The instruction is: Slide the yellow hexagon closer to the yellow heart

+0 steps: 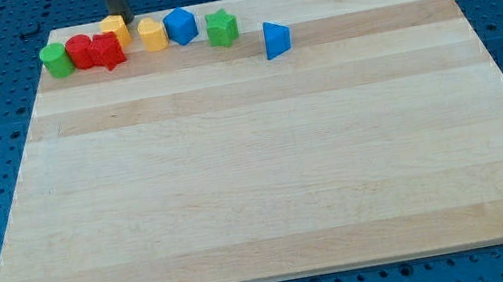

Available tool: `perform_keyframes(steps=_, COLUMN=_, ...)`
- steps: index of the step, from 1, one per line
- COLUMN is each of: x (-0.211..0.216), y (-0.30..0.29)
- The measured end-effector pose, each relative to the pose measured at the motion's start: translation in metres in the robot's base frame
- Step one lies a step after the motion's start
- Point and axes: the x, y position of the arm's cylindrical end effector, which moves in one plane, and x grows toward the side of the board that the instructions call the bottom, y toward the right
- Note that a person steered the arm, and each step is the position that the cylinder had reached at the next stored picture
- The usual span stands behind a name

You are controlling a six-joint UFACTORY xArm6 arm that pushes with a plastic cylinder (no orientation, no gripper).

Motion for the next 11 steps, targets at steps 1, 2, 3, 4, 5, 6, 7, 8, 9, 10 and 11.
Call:
perform_keyframes(steps=1, x=0.0, y=-0.025)
perform_keyframes(steps=2, x=0.0, y=-0.05)
perform_keyframes(steps=3, x=0.0, y=-0.059)
perform_keyframes(steps=4, x=0.014, y=-0.048)
perform_keyframes(steps=5, x=0.015, y=-0.033)
perform_keyframes(steps=6, x=0.013, y=-0.021)
perform_keyframes(steps=7, x=0.014, y=-0.016)
perform_keyframes(steps=8, x=0.014, y=-0.012)
perform_keyframes(steps=9, x=0.015, y=-0.001)
perform_keyframes(steps=10, x=0.018, y=0.006)
perform_keyframes(steps=11, x=0.026, y=0.009)
